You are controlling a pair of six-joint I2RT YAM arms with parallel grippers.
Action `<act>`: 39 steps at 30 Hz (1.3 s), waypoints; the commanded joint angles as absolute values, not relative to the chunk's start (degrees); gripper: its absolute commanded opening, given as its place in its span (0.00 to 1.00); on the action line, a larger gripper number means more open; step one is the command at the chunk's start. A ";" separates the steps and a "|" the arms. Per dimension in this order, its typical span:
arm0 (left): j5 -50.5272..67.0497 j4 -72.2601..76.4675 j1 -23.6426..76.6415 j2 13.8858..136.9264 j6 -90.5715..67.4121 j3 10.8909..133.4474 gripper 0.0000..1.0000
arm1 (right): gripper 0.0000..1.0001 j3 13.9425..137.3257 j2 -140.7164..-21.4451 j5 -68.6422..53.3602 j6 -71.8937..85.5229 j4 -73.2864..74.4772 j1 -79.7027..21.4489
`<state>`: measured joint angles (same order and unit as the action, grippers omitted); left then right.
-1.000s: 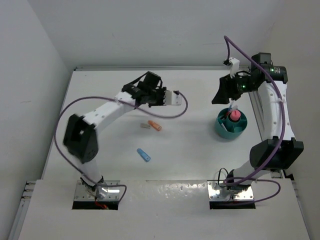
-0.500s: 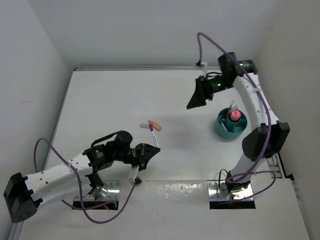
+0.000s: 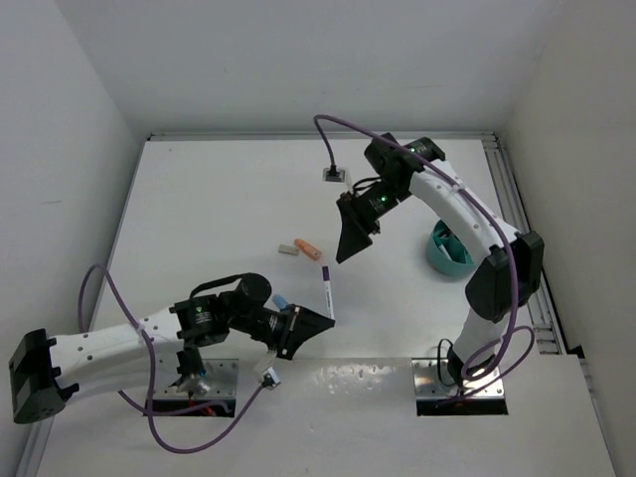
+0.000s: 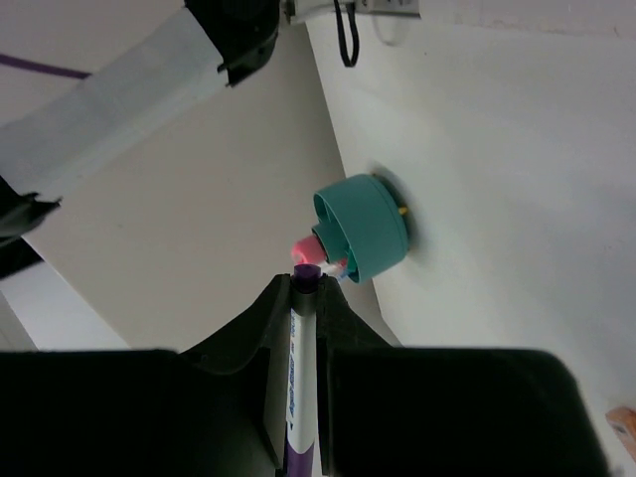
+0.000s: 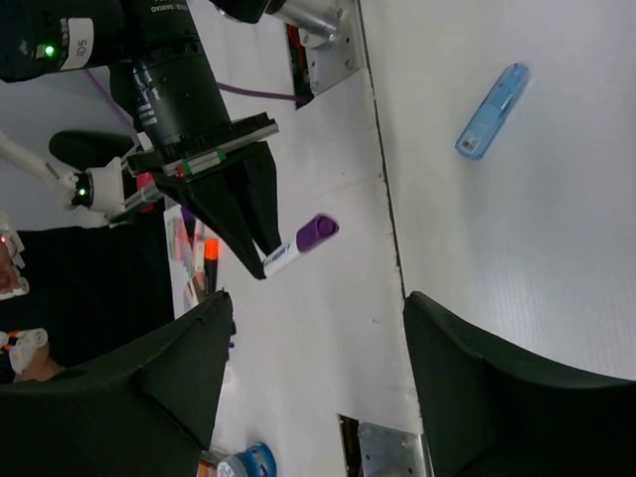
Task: Sort the stationery into containers
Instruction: Pick up the pen from the center of the board.
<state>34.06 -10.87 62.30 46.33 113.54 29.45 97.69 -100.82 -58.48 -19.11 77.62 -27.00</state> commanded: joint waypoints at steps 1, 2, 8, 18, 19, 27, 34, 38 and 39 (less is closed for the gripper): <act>35.25 -6.08 64.77 47.20 139.57 30.32 0.00 | 0.68 98.97 -102.13 -59.24 -19.86 87.01 -29.44; 34.81 -5.54 65.56 47.55 139.48 30.50 0.00 | 0.67 98.53 -102.91 -59.33 -20.39 87.62 -29.70; 32.78 -3.87 66.53 49.57 138.87 32.17 0.00 | 0.63 98.35 -104.06 -60.29 -21.96 89.11 -31.46; 30.85 -3.08 66.53 49.48 138.78 31.46 0.00 | 0.45 96.68 -105.03 -60.55 -22.67 89.56 -34.98; 30.50 -3.08 66.53 49.48 138.78 31.46 0.00 | 0.41 96.77 -105.20 -60.73 -22.50 89.47 -35.07; 27.86 -3.51 65.66 48.61 138.60 30.41 0.00 | 0.04 97.73 -105.56 -61.70 -22.33 89.56 -35.77; 27.33 1.14 65.30 46.76 133.52 27.60 1.00 | 0.00 98.26 -103.63 -61.00 -21.88 89.47 -32.36; 25.68 0.18 65.48 42.98 126.49 27.77 1.00 | 0.00 100.45 -100.12 -54.44 -25.56 89.56 -25.85; 24.88 0.09 65.74 42.02 120.91 27.95 1.00 | 0.00 101.68 -99.24 -52.66 -26.71 89.56 -22.45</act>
<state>26.17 -2.46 65.39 44.97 113.97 27.68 97.27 -105.27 -57.28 -22.52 77.71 -28.64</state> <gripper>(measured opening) 0.997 0.102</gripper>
